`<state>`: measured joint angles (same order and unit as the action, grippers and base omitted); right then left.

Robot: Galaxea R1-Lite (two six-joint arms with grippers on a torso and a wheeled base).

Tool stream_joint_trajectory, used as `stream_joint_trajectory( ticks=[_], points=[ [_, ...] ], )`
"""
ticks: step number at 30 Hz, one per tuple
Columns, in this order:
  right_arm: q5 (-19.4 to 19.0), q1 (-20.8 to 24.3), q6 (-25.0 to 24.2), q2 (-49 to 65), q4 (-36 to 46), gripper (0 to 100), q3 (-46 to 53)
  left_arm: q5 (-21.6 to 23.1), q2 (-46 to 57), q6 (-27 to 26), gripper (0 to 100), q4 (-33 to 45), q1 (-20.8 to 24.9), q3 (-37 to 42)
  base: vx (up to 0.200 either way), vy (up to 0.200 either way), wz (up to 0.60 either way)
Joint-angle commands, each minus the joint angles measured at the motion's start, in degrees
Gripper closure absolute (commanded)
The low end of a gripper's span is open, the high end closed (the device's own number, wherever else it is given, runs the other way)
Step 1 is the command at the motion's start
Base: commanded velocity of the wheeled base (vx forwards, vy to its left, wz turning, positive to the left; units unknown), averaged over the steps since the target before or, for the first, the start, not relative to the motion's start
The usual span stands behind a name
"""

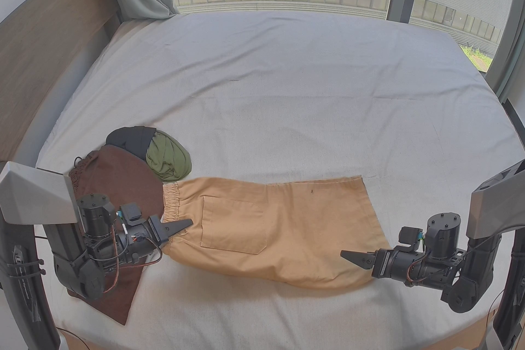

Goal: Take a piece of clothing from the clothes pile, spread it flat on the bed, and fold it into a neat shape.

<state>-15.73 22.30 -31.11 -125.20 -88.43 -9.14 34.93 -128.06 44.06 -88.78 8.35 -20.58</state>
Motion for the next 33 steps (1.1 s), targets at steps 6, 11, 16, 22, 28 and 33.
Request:
stream_joint_trajectory(
  ticks=[6,11,16,22,28,33],
  points=[
    [0.0,-0.1,0.0,-0.2,-0.1,0,0.0,3.4,0.4,-4.0,100,0.0,-3.0,2.6,0.000,0.000,0.00],
    [0.0,0.0,0.0,-0.3,-0.1,0,0.1,3.4,0.5,-4.0,100,0.0,-3.5,2.6,0.000,0.000,0.00],
    [0.0,0.0,0.0,-0.3,0.0,0,0.1,3.3,0.5,-4.1,100,0.0,-3.9,2.6,0.000,0.000,0.00],
    [0.0,0.0,0.0,-0.3,0.0,0,0.1,3.3,0.7,-4.1,100,0.0,-4.6,2.6,0.000,0.000,0.00],
    [0.0,0.0,0.0,-0.2,0.0,0,0.1,3.3,0.7,-4.2,100,0.0,-4.7,2.6,0.000,0.000,0.00],
    [0.0,0.0,0.0,-0.2,0.0,0,0.1,3.3,0.8,-4.2,100,0.0,-5.0,2.6,0.000,0.000,0.00]
  ],
)
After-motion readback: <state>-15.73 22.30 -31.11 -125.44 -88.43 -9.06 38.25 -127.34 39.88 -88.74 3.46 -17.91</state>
